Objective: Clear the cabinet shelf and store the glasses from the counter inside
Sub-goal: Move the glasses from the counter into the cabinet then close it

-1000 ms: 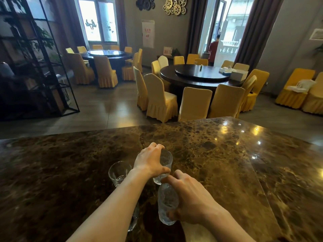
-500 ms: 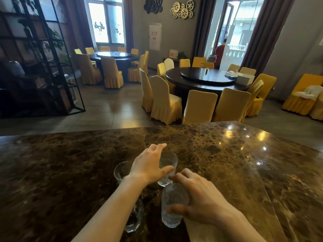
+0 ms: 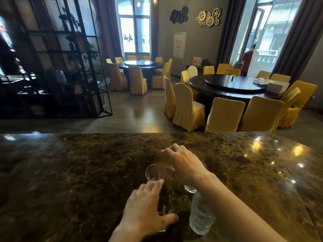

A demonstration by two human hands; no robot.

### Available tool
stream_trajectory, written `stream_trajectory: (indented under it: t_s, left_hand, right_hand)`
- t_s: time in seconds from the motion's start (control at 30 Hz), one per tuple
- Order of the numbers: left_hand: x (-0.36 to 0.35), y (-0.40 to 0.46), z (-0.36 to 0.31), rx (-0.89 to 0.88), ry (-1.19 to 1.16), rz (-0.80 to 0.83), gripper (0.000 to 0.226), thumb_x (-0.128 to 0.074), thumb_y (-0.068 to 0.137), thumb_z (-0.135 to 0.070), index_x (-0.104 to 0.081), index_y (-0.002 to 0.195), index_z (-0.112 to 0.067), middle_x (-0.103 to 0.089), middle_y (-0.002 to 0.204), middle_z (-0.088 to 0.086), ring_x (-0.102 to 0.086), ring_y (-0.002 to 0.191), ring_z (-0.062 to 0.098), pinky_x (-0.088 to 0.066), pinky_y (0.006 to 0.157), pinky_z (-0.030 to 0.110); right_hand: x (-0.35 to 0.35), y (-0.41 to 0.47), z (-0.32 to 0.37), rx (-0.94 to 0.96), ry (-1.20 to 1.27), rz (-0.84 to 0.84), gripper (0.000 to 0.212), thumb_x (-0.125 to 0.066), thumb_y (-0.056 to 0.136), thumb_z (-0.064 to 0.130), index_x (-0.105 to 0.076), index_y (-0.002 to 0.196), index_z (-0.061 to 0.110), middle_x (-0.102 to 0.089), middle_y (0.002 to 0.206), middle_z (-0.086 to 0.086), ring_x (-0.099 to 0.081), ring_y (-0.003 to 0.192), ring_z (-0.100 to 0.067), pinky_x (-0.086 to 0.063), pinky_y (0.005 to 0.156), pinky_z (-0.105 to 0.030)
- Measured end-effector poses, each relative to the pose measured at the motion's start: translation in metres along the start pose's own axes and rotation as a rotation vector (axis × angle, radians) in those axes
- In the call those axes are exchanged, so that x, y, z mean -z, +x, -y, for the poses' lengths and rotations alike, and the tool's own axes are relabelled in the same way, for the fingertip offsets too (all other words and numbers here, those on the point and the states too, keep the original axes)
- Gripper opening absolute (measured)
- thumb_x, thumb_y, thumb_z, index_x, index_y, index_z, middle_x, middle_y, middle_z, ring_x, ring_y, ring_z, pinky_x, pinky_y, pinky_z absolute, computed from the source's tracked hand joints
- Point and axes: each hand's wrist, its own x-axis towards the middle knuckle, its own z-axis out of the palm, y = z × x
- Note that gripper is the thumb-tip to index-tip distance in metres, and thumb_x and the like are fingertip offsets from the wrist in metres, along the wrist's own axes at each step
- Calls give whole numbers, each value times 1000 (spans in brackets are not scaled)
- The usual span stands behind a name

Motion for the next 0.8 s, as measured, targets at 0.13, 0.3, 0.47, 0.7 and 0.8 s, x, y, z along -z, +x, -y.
stream_trajectory:
  t_s: [0.13, 0.3, 0.47, 0.7, 0.8]
  left_hand:
    - [-12, -10, -3, -13, 5, 114, 113, -64, 61, -83, -10, 152, -42, -28, 151, -17, -32, 135, 11, -29, 113, 38]
    - [-18, -11, -3, 9, -24, 113, 113, -72, 65, -72, -10, 153, -38, -27, 151, -17, -32, 135, 12, -32, 112, 38]
    - [-24, -8, 2, 58, -36, 48, 111, -75, 67, -67, -14, 153, -34, -32, 149, -13, -35, 135, 14, -32, 115, 37]
    - [-35, -5, 5, 81, -83, 61, 100, -76, 71, -60, -24, 152, -30, -35, 142, -13, -37, 132, 13, -39, 109, 37]
    - [-38, -2, 7, 81, -81, 70, 98, -78, 70, -59, -29, 150, -30, -34, 142, -14, -38, 130, 13, -38, 110, 37]
  right_hand:
    - [-28, 30, 13, 23, -21, 164, 78, -77, 84, 24, -37, 150, 28, -43, 144, -5, -46, 128, -27, -49, 98, -40]
    - [-60, 47, 15, 12, -47, 324, 94, -86, 73, 23, -35, 151, 33, -44, 140, -3, -46, 125, -26, -50, 97, -39]
    - [-77, 54, 14, -2, -61, 393, 99, -90, 67, 22, -36, 149, 37, -46, 133, -1, -50, 121, -25, -54, 92, -39]
    - [-86, 57, 16, 57, -34, 347, 86, -86, 70, 12, -47, 144, 29, -50, 134, -1, -54, 119, -25, -55, 92, -39]
    - [-86, 60, 18, 87, -51, 342, 81, -85, 70, 10, -48, 141, 23, -53, 133, -2, -56, 117, -25, -55, 90, -36]
